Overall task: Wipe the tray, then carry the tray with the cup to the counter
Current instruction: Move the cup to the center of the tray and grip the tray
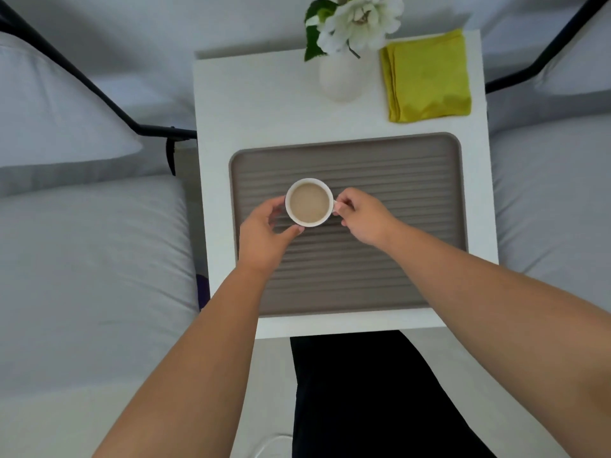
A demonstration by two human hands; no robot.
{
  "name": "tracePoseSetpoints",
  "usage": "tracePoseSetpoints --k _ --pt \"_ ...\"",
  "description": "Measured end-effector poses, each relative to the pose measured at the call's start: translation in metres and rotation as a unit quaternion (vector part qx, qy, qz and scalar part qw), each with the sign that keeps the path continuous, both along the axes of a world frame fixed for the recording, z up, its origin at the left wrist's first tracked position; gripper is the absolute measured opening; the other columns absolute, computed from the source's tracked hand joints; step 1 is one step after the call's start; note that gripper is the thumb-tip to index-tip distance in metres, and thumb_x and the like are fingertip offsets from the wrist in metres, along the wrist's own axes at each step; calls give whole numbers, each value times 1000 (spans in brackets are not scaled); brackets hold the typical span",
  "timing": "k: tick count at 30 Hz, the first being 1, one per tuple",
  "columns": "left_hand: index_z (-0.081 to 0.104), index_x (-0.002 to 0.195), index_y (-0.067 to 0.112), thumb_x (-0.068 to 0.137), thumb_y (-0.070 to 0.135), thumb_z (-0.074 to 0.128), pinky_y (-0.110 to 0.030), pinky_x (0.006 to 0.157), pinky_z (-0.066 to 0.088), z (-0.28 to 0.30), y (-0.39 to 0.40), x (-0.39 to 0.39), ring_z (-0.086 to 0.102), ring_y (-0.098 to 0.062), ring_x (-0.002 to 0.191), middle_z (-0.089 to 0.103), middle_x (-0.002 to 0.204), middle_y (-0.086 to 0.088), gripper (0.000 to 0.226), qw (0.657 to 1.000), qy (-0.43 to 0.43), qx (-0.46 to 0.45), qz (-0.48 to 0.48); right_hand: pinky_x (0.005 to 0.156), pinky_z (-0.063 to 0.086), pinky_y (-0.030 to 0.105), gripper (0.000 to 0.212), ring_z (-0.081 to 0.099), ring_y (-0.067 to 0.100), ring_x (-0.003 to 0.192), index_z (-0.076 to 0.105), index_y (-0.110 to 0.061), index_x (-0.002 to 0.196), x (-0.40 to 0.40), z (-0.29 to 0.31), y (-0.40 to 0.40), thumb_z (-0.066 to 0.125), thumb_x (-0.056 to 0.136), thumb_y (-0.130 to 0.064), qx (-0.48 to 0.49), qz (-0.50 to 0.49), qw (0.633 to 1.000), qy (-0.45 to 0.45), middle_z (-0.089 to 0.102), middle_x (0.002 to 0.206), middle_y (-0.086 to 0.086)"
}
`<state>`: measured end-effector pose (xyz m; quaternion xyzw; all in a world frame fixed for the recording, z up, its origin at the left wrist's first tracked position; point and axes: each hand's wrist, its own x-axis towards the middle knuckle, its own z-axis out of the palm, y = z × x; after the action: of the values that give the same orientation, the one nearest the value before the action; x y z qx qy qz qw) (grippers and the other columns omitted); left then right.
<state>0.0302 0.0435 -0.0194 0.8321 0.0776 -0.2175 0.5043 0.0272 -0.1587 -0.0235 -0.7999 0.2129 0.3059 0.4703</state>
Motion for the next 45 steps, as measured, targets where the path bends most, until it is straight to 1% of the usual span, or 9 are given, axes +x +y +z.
tracePoseSetpoints --k 3,7,14,19,27,32,36,40,45 --pt "63 115 32 70 16 84 -21 91 51 2 -14 -12 61 6 104 67 109 21 52 1000 3 3 -13 77 50 40 15 62 29 88 56 -16 92 -16 -2 -16 47 96 -28 3 -26 1000 -7 67 98 8" --pt "62 118 30 77 15 79 -22 96 49 2 -31 -27 60 5 107 66 113 19 46 999 6 6 -32 66 40 29 13 49 13 66 57 -20 88 -34 -2 -35 48 95 -26 -4 -56 998 -19 56 74 -4" --pt "62 122 21 83 7 71 -25 98 49 4 -47 -43 61 0 110 67 117 11 42 999 23 -1 -33 63 40 24 15 53 14 75 59 -15 91 -44 3 -51 49 95 -26 -14 -53 998 -21 67 94 5" --pt "61 125 16 90 -2 53 -7 91 44 4 -46 -49 60 7 106 67 118 7 41 998 16 31 -50 60 38 26 14 49 14 69 57 -21 87 -52 -1 -53 48 95 -29 -15 -56 998 -10 63 87 4" --pt "60 127 24 92 0 46 -14 97 44 1 -40 -57 58 3 113 65 122 9 44 998 12 38 -38 66 39 19 8 53 1 74 59 -31 93 -56 3 -55 52 93 -28 12 -132 990 -52 59 85 -17" --pt "56 128 26 92 6 53 -15 97 43 -1 -12 -56 56 1 113 61 124 11 41 995 16 51 82 90 43 38 17 50 30 102 63 -23 101 -71 5 -90 54 87 -19 -254 -45 950 -176 56 112 8" --pt "58 126 20 92 8 55 1 82 33 -6 23 -54 54 -18 111 52 124 0 36 983 -59 166 57 95 35 44 30 43 43 110 61 -15 112 -94 -1 -114 57 82 -12 -360 -54 918 -158 47 125 20" --pt "52 131 22 92 14 57 -36 99 43 -9 47 -56 49 -26 118 45 132 -5 40 966 -49 240 78 97 35 46 35 43 46 110 55 -9 121 -115 -6 -119 56 85 -9 -360 -45 922 -133 44 128 25" --pt "42 139 24 96 18 54 -26 93 40 -20 53 -57 54 -18 109 41 135 -5 45 973 4 196 119 95 39 41 41 48 37 110 44 -10 129 -123 -10 -115 52 89 -5 -283 -161 938 -123 46 125 22"
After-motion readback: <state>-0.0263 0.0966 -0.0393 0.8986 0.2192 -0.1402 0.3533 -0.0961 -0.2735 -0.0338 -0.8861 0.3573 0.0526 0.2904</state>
